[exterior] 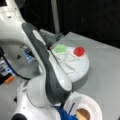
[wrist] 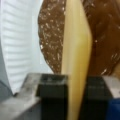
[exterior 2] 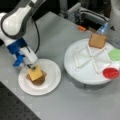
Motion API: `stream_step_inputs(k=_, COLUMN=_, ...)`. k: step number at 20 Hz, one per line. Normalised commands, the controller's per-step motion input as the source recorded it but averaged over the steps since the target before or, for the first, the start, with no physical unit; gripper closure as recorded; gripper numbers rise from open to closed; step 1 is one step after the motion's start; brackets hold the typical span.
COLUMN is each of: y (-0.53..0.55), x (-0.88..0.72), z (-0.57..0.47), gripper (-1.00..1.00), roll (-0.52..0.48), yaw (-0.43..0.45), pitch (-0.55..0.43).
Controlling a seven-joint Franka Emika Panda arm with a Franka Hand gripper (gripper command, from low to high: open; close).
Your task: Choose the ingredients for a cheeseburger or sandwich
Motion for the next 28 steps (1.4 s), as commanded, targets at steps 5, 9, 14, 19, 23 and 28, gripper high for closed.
stream_step_inputs(k=5, y=-0.17, x=0.18, z=0.00, gripper=1.00, roll=0.191, yaw=0.173, pitch=-0.001)
stream_step_inputs(k=9, y=-0.16, x=0.16, z=0.00, gripper=1.00, roll=0.182, yaw=0.167, pitch=-0.013)
stream_step_inputs(k=14, y=-0.16, x=0.16, z=-0.01, gripper=-1.00, roll=0.167, yaw=0.166, pitch=-0.022)
stream_step_inputs(k=19, y=-0.16, x=0.15, z=-0.02, gripper=-1.00, roll=0.175, yaw=0.167, pitch=-0.024)
stream_step_inputs(k=23, y=-0.16, x=0.13, z=-0.02, gripper=-1.00, roll=0.178, yaw=0.166, pitch=-0.026)
stream_step_inputs(k=28, y=-0.16, x=0.12, z=-0.02, gripper=-1.00, roll=0.178, yaw=0.173, pitch=-0.027)
